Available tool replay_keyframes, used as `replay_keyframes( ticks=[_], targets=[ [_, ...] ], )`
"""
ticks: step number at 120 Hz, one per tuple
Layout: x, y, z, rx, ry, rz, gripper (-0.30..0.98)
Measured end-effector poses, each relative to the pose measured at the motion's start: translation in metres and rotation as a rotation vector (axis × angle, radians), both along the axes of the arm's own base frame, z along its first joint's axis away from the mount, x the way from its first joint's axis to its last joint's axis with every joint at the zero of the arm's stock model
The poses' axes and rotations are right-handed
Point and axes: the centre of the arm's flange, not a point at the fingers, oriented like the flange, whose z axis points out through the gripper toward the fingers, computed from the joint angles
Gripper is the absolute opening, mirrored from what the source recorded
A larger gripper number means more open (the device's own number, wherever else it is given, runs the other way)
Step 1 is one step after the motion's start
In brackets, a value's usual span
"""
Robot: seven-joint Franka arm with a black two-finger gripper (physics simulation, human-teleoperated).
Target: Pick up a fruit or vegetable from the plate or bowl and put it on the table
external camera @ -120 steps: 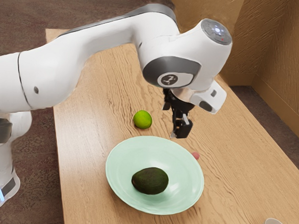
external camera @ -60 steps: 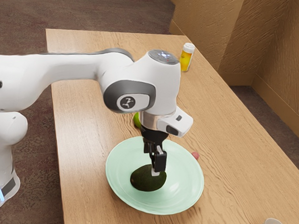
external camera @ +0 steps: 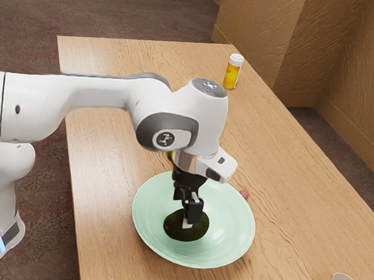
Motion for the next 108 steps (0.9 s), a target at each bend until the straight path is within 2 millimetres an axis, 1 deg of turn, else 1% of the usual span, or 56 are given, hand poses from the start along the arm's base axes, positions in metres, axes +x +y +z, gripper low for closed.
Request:
replay_keyframes(
  ticks=[28, 49, 71, 99, 104, 108],
  targets=[
    [0.008, 0.0, -0.013, -0.007, 0.008, -0.003, 0.66],
    [0.016, 0.001, -0.03, -0.019, 0.034, -0.001, 0.66],
    [0.017, 0.0, -0.034, -0.028, 0.036, -0.002, 0.65],
    [0.021, 0.002, -0.037, -0.021, 0.038, 0.001, 0.55],
    [0.021, 0.001, -0.036, -0.019, 0.038, -0.002, 0.5],
    [0.021, 0.001, -0.035, -0.017, 0.037, -0.004, 0.44]
  ],
)
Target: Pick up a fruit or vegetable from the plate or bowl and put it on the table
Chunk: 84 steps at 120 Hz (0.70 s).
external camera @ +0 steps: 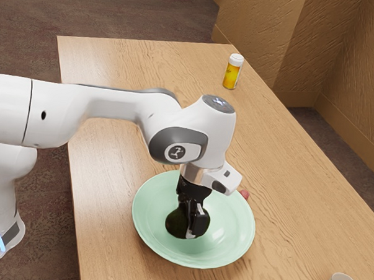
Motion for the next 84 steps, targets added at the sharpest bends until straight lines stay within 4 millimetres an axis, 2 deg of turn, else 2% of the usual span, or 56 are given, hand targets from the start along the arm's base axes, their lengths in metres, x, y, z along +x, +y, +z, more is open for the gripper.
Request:
replay_keyframes(
  ticks=[18, 26, 34, 45, 61, 84],
  targets=[
    [0.001, 0.0, 0.007, 0.014, 0.0, -0.007, 0.36],
    [0.005, -0.002, 0.021, 0.032, -0.023, -0.019, 0.34],
    [0.015, 0.007, 0.042, 0.058, -0.058, -0.01, 0.34],
    [0.029, 0.036, 0.064, 0.081, -0.09, 0.037, 0.33],
    [0.042, 0.084, 0.081, 0.111, -0.111, 0.118, 0.33],
    [0.063, 0.166, 0.093, 0.083, -0.115, 0.227, 0.33]
  ],
)
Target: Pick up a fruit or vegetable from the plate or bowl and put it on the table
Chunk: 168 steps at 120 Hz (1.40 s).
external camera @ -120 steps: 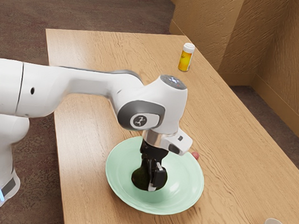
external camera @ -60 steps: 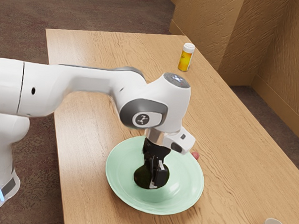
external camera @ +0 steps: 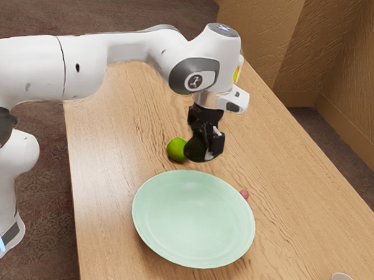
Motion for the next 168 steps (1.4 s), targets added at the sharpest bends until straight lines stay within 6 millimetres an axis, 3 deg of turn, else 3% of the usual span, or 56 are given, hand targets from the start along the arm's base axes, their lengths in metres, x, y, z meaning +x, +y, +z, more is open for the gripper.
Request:
replay_keyframes(
  ticks=[20, 30, 61, 79, 118, 128, 168],
  targets=[
    [0.016, 0.041, -0.001, -0.023, -0.025, 0.02, 0.34],
    [0.04, 0.059, -0.007, -0.02, -0.029, 0.026, 0.35],
    [0.1, 0.081, -0.027, -0.017, -0.036, 0.019, 0.34],
    [0.125, 0.1, -0.056, -0.052, -0.006, 0.03, 0.34],
    [0.135, 0.109, -0.084, -0.058, 0.029, 0.044, 0.34],
    [0.136, 0.108, -0.089, -0.059, 0.035, 0.046, 0.41],
    [0.14, 0.103, -0.087, -0.06, 0.029, 0.039, 0.47]
  ],
)
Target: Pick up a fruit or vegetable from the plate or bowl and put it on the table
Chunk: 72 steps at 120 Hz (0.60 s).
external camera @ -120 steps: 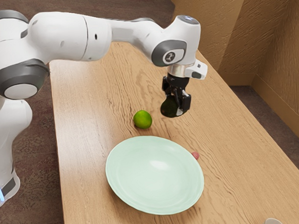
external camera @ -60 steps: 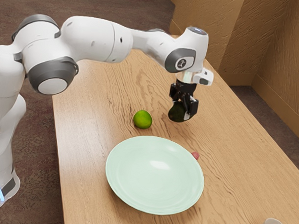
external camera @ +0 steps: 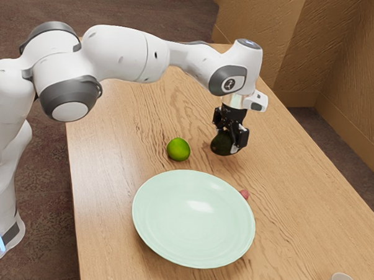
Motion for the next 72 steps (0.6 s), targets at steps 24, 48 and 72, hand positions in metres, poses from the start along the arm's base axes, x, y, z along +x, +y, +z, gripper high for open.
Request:
replay_keyframes(
  ticks=[24, 48, 72],
  targets=[
    [0.001, -0.002, 0.004, 0.0, -0.003, -0.006, 0.48],
    [0.0, -0.004, 0.007, -0.006, -0.004, -0.013, 0.48],
    [-0.001, -0.003, 0.013, -0.011, 0.001, -0.016, 0.48]
  ],
)
